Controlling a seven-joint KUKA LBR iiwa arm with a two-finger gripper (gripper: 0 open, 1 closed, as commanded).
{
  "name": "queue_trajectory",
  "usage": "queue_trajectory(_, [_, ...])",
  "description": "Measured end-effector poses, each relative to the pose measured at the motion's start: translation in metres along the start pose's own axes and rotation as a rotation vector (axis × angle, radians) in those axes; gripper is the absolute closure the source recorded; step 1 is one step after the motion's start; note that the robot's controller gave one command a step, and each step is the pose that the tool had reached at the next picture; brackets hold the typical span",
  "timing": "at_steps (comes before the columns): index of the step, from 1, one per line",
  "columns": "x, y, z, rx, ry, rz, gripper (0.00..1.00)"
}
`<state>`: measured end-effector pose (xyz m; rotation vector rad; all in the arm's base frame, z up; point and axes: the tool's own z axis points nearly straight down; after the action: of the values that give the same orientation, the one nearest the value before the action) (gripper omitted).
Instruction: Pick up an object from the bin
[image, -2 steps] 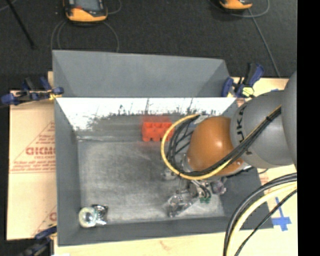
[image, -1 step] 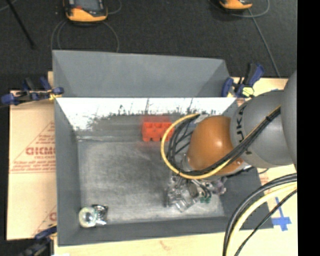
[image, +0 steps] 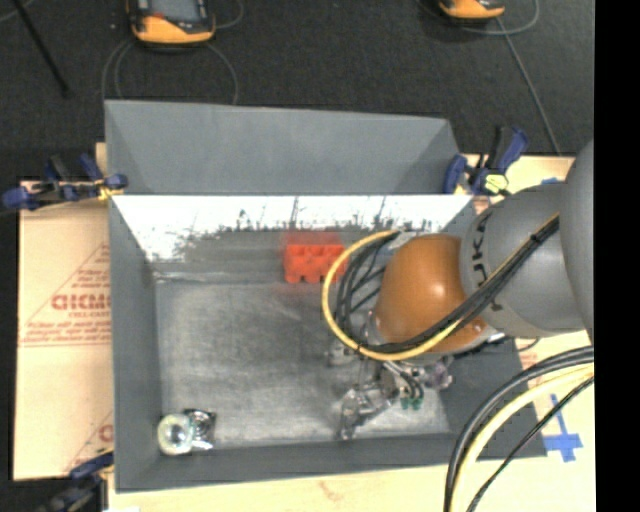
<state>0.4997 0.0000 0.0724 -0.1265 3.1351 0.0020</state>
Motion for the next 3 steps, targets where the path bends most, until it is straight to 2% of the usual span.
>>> queue_trajectory(1, [0.021,-0.058,-0.002,0.000,-0.015,-0.091,0.00])
queue_trajectory(2, [-0.016,-0.039,-0.124,0.004,-0.008,-0.232,0.00])
queue_trajectory(3, [-0.006,-0.082,-0.003,0.001,-0.001,-0.562,0.00])
